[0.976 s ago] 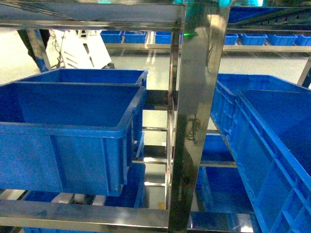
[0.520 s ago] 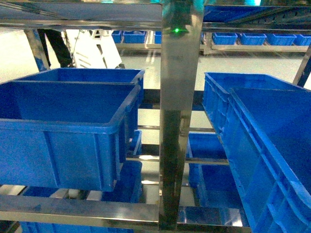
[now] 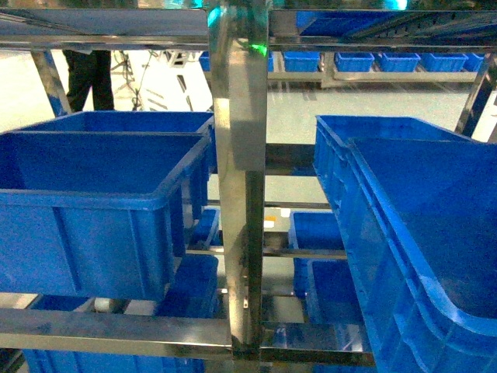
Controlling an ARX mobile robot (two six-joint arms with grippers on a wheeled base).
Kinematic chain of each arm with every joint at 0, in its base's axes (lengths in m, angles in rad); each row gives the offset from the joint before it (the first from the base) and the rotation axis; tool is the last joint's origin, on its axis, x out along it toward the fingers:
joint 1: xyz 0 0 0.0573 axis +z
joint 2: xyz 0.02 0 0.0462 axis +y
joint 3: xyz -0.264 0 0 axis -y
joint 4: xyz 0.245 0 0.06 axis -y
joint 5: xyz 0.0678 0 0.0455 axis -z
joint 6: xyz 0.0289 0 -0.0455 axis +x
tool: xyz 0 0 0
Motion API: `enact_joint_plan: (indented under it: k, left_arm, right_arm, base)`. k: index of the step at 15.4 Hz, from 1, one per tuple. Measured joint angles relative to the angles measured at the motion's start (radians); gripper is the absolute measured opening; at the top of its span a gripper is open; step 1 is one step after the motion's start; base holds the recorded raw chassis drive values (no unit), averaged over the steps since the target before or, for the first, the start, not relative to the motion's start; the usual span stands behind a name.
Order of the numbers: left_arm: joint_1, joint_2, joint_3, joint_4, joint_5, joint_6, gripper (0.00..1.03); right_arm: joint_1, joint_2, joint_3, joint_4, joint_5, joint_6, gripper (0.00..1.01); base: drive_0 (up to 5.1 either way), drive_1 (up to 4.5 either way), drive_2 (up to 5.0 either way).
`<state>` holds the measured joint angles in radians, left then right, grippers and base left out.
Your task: Pick red block from blue box to shelf
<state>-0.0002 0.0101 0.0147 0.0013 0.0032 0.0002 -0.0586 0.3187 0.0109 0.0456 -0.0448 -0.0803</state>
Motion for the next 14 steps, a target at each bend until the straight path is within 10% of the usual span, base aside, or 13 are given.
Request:
enact_joint_plan:
  k: [14]
  left_arm:
    - [0.000,0.000,0.000,-0.006,-0.003,0.000,0.98]
  right_arm:
    - [0.000,0.000,0.000,0.001,-0.001,0.000,0.28]
  base:
    - [0.0,0.00,0.0]
